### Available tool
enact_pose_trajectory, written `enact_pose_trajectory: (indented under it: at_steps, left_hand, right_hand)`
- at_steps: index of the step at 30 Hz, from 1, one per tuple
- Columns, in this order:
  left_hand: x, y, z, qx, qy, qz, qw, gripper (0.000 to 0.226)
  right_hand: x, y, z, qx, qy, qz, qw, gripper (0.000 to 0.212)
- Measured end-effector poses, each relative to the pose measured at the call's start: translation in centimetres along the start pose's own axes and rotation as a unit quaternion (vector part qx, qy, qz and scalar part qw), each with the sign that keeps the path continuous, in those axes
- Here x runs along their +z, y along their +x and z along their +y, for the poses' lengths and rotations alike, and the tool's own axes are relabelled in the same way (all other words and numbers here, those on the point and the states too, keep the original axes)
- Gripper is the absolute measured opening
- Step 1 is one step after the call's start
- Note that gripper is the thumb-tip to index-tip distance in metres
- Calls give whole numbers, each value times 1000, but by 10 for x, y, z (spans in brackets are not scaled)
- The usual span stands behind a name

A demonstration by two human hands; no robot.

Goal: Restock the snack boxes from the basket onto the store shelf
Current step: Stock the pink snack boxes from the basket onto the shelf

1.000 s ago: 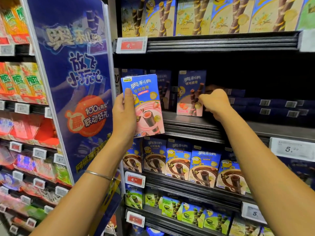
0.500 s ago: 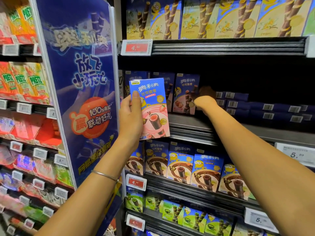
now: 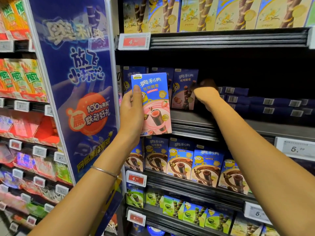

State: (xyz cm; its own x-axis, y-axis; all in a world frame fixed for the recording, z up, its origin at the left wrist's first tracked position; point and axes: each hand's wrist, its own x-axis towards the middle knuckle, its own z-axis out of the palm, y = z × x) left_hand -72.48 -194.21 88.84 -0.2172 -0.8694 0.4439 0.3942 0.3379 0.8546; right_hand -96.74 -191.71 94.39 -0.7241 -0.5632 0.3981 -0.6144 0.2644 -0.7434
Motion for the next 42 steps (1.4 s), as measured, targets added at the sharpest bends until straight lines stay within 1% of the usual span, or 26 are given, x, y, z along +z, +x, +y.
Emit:
enact_pose_trajectory:
  at_steps: [1, 2, 3, 4, 5, 7, 8, 9, 11, 12, 15, 16, 17, 19, 20, 24, 27, 30, 34, 38, 42]
  left_hand:
    - [2, 0, 2, 2, 1, -2, 1000, 42]
    - [4, 1, 4, 5, -1, -3, 1000, 41]
    - [6, 1, 6, 9, -5, -3, 1000, 39]
    - [9, 3, 8, 14, -11, -2, 1000, 37]
    - [12, 4, 10, 22, -16, 3, 1000, 35]
    - [20, 7, 13, 32, -19, 13, 999, 38]
    - [23, 8, 14, 30, -24, 15, 999, 43]
    - [28, 7, 15, 27, -33, 16, 999, 46]
    - [34, 5, 17, 20, -46, 9, 999, 49]
    - [37, 6, 17, 15, -50, -3, 999, 52]
    - [41, 4, 20, -4, -76, -62, 995, 71]
    - [41, 5, 20, -6, -72, -68, 995, 72]
    - [41, 6, 18, -3, -58, -58, 997, 67]
    - [41, 12, 11, 25, -15, -11, 1000, 45]
    - [40, 15, 8, 36, 3, 10, 999, 38]
    - [39, 26, -2, 44, 2, 32, 999, 30]
    - [41, 30, -7, 48, 12, 40, 998, 26]
    - [45, 31, -10, 50, 14, 41, 998, 31]
    - [50, 30, -11, 50, 9, 36, 998, 25]
    - [54, 31, -12, 38, -2, 20, 999, 20]
    - [58, 31, -12, 31, -14, 15, 999, 18]
  right_hand:
    - [-5, -10, -5, -24, 25, 21, 999, 18]
    - [-10, -22, -11, -63, 58, 44, 995, 20]
    - [-15, -35, -17, -108, 92, 47, 989, 27]
    - [-19, -49, -22, -147, 136, 21, 979, 35]
    - [-24, -64, -28, -171, 185, -29, 967, 41]
    - [-28, -88, -36, -177, 243, -133, 945, 46]
    - [-29, -95, -37, -180, 246, -161, 939, 43]
    - [-30, -100, -36, -194, 234, -164, 938, 36]
    - [-33, -104, -32, -230, 197, -134, 944, 24]
    - [-36, -104, -30, -234, 188, -126, 945, 23]
    - [-47, -102, -23, -215, 210, -137, 944, 20]
    - [-51, -101, -20, -210, 214, -133, 945, 19]
    - [-56, -99, -17, -205, 216, -124, 947, 19]
    - [-65, -95, -9, -188, 223, -100, 951, 21]
    - [-71, -92, -6, -175, 231, -89, 953, 22]
    - [-92, -72, 11, -126, 219, -54, 966, 26]
    - [-100, -50, 28, -87, 174, -18, 981, 14]
    - [-98, -32, 42, -22, 133, 31, 990, 16]
    - [-82, -9, 57, 15, 86, 50, 995, 7]
    - [-70, 6, 56, 6, -40, 57, 998, 26]
    - [-60, 18, 49, -3, -95, 62, 994, 33]
